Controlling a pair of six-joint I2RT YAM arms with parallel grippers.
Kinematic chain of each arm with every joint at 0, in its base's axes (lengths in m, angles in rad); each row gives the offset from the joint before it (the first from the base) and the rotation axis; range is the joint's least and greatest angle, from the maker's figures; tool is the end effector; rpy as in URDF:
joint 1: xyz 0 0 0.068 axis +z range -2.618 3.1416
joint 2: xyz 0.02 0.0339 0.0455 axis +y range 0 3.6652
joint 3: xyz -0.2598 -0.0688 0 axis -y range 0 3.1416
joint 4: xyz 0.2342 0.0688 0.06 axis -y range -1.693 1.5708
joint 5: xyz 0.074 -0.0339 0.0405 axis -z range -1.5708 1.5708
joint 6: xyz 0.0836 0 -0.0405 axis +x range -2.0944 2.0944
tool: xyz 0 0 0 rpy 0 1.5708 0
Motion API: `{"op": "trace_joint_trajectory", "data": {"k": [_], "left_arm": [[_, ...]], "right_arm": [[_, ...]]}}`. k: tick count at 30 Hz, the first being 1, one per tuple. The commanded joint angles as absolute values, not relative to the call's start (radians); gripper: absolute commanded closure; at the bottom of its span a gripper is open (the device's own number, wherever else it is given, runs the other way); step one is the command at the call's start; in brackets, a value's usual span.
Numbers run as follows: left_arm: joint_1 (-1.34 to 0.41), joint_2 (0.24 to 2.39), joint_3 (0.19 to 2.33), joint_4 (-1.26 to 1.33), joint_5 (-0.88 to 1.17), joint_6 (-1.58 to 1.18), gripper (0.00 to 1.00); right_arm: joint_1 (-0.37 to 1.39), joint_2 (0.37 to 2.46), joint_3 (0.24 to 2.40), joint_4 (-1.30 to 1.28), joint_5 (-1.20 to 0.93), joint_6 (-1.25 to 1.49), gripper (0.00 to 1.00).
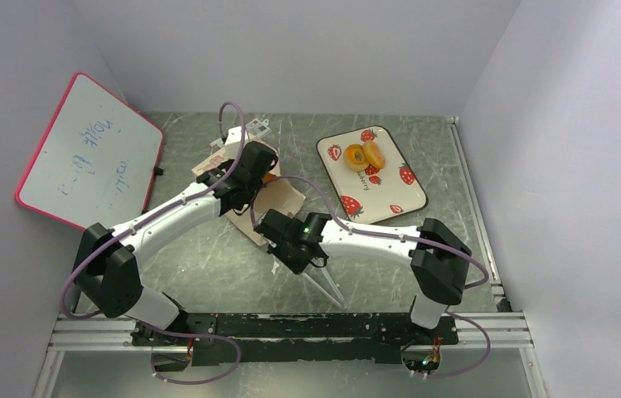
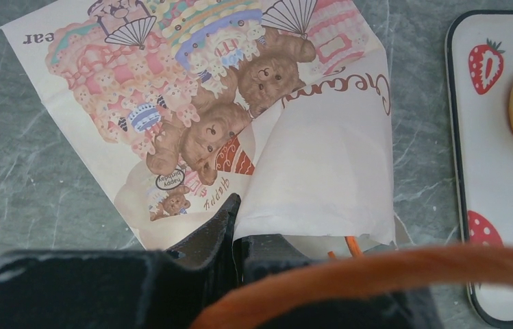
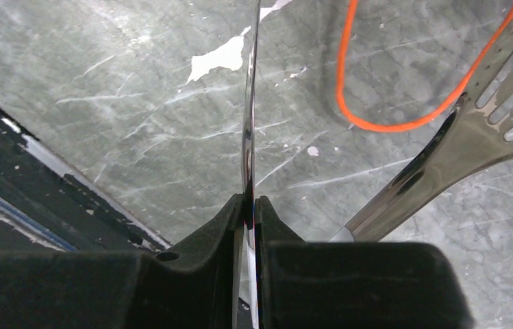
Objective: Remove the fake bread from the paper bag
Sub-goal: Pick up the clamp at the center of the board, then place the clamp at the center of the board.
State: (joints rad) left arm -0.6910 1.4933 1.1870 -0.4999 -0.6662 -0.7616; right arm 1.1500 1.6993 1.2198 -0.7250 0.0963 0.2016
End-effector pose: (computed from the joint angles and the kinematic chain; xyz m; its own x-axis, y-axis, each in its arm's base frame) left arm 0.2934 -0.1756 0.2583 -0.5207 -0.2734 -0.8088 -0.2597 0.9532 -0.1549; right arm 0.1483 0.3117 0.1696 -0.5528 -0.7472 -0.3689 -0.8000 0.5998 -0.0162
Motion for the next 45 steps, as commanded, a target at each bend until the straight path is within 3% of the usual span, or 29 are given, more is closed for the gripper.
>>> {"op": "trace_joint_trajectory", "data": {"k": [1,29,32,36,39,45], "left_arm": [[-0.694,1.456,1.159,-0.488,-0.654,-0.722,0.93],[-0.692,1.433,1.127,-0.419,-0.581,-0.665,0.93],[-0.692,1.438,1.125,-0.412,-0.572,-0.669,0.93],[-0.692,1.452,1.126,-0.404,-0.557,-0.673,0.93],[-0.692,1.467,1.132,-0.402,-0.548,-0.673,0.93],[-0.691,1.495,1.152,-0.397,-0.546,-0.670,0.93]], "right_arm": [[1.119,1.724,1.249,-0.697,0.114,0.148,0.86],[1.057,1.963,1.440,-0.641,0.128,0.054,0.84],[1.055,1.991,1.462,-0.625,0.158,0.057,0.79],[1.049,1.994,1.460,-0.598,0.212,0.063,0.59],[1.048,1.953,1.440,-0.593,0.244,0.081,0.50],[1.047,1.788,1.374,-0.602,0.303,0.154,0.41]]}}
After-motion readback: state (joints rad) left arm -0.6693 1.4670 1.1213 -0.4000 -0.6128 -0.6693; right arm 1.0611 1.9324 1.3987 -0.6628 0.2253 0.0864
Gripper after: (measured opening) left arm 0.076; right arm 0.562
